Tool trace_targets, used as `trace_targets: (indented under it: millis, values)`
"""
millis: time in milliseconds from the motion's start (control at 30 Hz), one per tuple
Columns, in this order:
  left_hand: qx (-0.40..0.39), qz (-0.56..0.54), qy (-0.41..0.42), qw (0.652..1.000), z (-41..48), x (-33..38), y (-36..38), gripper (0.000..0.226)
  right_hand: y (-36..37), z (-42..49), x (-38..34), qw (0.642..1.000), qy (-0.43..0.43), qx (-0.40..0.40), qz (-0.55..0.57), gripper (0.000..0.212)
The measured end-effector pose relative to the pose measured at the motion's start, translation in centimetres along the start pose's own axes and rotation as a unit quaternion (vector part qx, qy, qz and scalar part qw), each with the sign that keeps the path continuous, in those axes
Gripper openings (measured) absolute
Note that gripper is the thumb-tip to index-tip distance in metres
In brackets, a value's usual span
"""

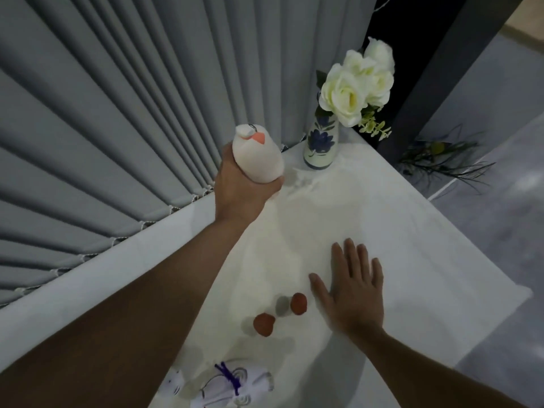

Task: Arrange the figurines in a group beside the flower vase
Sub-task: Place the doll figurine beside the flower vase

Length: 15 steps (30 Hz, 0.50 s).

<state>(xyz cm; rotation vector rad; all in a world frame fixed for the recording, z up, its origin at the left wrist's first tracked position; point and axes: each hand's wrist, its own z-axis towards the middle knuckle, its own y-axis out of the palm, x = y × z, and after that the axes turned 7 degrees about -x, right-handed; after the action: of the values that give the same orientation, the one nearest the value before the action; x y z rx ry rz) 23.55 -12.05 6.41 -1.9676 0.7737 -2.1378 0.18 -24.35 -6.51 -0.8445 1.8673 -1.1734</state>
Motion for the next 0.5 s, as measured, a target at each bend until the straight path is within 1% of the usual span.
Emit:
trace_targets:
  millis: [267,333,400,500]
  values:
    - [-0.020,-0.008,-0.048,0.999,6.5,-0.3,5.0,0.095,0.5,0.3,0.1,1.000,0.013,0.006,0.002,0.085]
    - [-0.023,-0.028,-0.060,0.998,7.5,-0.4,5.9,0.093,0.6,0.1,0.0,1.000,0.014,0.007,-0.004,0.084]
    - [-0.025,-0.053,-0.055,0.997,8.5,-0.8,6.7,0.094,0.6,0.1,0.0,1.000,0.016,0.004,-0.007,0.084]
    - [-0.032,-0.061,-0.048,0.996,9.6,-1.2,7.5,0.096,0.5,0.3,0.0,1.000,0.018,-0.003,-0.011,0.085]
